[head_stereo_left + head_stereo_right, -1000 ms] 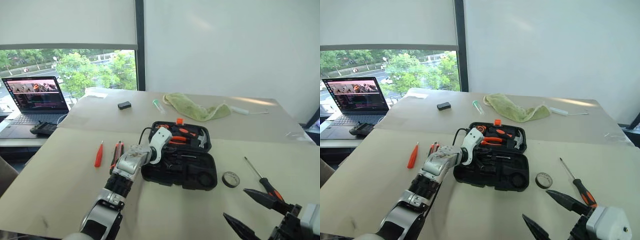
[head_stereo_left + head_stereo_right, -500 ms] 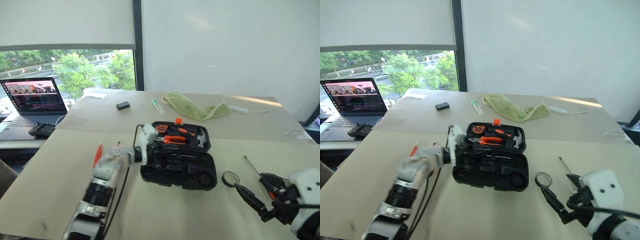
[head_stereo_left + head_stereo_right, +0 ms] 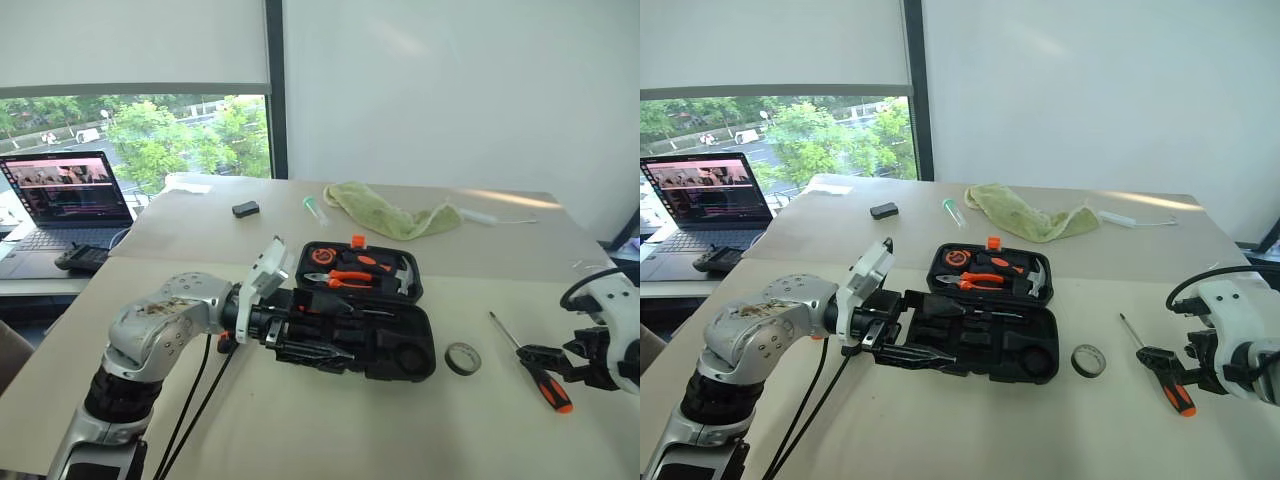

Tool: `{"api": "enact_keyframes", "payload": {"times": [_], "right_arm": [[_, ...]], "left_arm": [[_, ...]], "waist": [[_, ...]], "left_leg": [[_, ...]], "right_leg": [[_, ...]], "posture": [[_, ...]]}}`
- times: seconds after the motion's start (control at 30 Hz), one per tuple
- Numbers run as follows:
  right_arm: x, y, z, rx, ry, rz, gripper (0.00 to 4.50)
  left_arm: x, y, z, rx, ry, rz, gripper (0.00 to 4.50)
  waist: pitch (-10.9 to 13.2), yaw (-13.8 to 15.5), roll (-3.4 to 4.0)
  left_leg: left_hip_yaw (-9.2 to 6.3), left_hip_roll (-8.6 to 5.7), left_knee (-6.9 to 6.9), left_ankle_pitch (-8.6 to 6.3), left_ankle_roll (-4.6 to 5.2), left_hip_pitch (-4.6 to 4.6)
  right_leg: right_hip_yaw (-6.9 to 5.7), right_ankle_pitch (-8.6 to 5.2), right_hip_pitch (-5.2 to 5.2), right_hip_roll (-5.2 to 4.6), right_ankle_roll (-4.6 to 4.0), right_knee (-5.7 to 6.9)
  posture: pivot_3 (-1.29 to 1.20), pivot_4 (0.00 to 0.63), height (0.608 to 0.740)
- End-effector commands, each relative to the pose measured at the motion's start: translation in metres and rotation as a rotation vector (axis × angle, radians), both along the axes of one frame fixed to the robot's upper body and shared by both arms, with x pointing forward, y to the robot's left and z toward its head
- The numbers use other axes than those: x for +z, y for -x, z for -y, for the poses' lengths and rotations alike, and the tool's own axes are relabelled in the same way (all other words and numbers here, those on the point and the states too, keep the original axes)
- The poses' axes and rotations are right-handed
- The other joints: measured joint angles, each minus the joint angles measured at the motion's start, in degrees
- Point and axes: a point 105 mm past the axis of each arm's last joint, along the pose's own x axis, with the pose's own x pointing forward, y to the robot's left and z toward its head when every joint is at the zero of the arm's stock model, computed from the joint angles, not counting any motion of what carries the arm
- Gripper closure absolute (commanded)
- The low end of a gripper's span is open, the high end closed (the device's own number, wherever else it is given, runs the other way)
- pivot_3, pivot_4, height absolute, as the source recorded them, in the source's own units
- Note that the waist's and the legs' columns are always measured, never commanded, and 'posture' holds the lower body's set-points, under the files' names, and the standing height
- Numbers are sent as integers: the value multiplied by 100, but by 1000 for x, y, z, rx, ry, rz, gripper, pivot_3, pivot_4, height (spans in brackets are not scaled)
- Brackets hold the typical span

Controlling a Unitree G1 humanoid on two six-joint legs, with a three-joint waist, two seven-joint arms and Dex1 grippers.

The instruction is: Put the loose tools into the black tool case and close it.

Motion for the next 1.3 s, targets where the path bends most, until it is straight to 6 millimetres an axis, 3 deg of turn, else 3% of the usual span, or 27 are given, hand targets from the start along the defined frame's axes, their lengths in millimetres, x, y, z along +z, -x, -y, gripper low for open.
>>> {"api": "enact_keyframes", "payload": {"times": [0.03, 0.13, 0.37, 0.5, 0.53, 0.67, 0.77, 0.9, 1.03, 1.13, 1.3], "right_arm": [[-23, -10, 15, -22, 3, -78, 0], [-38, -18, 19, -18, -6, -129, 0], [-59, -20, 23, 19, 33, -196, 2153], [-53, -19, 27, 41, 69, -162, 3494], [-49, -19, 27, 50, 85, -142, 3619], [-23, -19, 14, 145, 140, -8, 3621], [10, -23, -15, 283, 155, 152, 3621], [49, -32, -80, 642, 233, 289, 3621], [53, -55, -124, 903, 292, 298, 3622], [43, -73, -148, 1042, 321, 239, 3622], [18, -99, -170, 1178, 364, 135, 3622]], "left_arm": [[6, 5, 0, 1, -8, 59, 88], [3, 3, 2, 26, -16, 61, 88], [0, -1, 1, 72, -36, 85, 0], [-1, -4, 2, 103, -40, 88, 0], [-1, -4, 2, 105, -40, 89, 0], [-1, -4, 2, 123, -32, 89, 0], [-2, -7, -1, 156, -34, 101, 0], [2, -10, -10, 231, 1, 106, 0], [0, -18, -29, 381, 29, 108, 0], [6, -23, -49, 478, 118, 154, 0], [2, -1, -80, 400, 77, 73, 0]], "waist": [[2, -37, 4], [4, -61, 9], [7, -51, 23], [7, -35, 22], [7, -28, 22], [7, -12, 27], [8, -57, 36], [18, -140, 47], [27, -212, 39], [30, -201, 34], [41, -163, 35]], "left_leg": [[0, 3, 1, 0, 0, 2], [3, 2, 1, 1, -2, 4], [5, 3, -1, 2, -4, 4], [5, 2, 0, 2, -3, 4], [4, 2, 1, 2, -3, 4], [4, 2, -1, 2, -3, -2], [4, 3, -2, 2, -4, -3], [5, 7, -5, 5, -11, 14], [-2, 15, -8, 13, -24, 25], [0, 14, -12, 16, -28, 25], [-4, 6, -17, 46, -79, -8]], "right_leg": [[-2, 1, 2, 6, 2, 0], [5, 5, 2, 7, 5, 2], [6, 7, -4, 8, 8, 6], [4, 8, -1, 4, 10, 5], [3, 9, -1, 4, 11, 5], [2, 9, -7, 3, 12, 5], [5, 10, -11, 5, 13, 9], [18, 13, -7, 14, 9, 14], [10, 21, -6, 23, -5, 12], [11, 23, -9, 21, -9, 10], [-9, 21, -38, 11, -14, 13]], "posture": [[0, 150, 740], [0, 150, 740], [0, 150, 740], [0, 150, 740], [0, 150, 740], [0, 150, 740], [0, 150, 740], [0, 150, 740], [0, 150, 740], [0, 150, 740], [0, 150, 740]]}}
